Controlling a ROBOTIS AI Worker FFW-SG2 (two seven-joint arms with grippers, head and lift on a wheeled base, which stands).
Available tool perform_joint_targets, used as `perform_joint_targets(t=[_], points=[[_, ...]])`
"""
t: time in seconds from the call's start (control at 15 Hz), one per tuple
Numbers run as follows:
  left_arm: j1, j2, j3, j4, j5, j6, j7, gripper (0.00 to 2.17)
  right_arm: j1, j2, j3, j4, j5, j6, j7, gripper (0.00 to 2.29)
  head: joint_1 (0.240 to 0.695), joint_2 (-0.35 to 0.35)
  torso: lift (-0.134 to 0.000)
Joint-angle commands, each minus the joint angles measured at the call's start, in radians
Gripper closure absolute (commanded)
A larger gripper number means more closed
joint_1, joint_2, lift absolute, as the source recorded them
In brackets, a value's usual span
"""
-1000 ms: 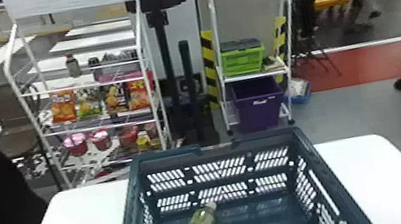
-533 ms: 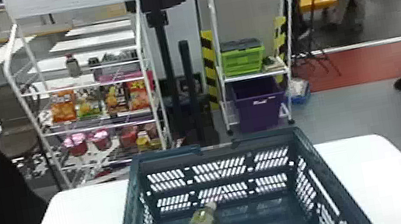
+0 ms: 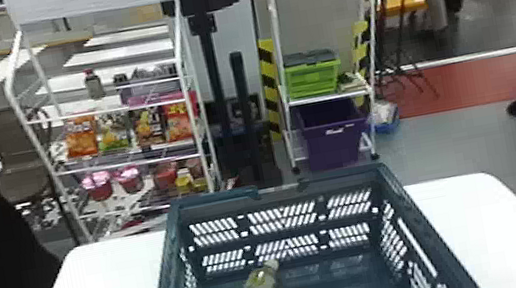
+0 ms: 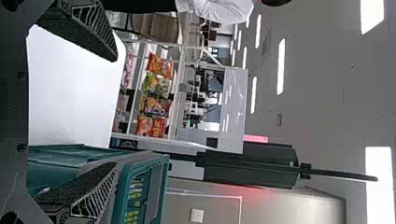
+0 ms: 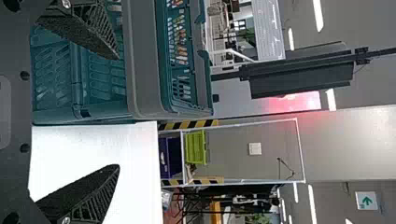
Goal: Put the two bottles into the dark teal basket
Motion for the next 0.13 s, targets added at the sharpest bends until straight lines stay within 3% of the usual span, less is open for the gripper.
perform_joint_targets(t=[0.0,0.07], points=[[-0.005,0.000,-0.001,0.001,0.001,0.002,0.000,0.08,0.000,0.001,0.000,0.001,0.000,0.002,0.000,0.05,0.499,0.000,0.000],[-0.006,0.000,-0.001,0.000,0.001,0.002,0.000,0.08,0.000,0.001,0.000,0.001,0.000,0.002,0.000,0.05,0.499,0.000,0.000]])
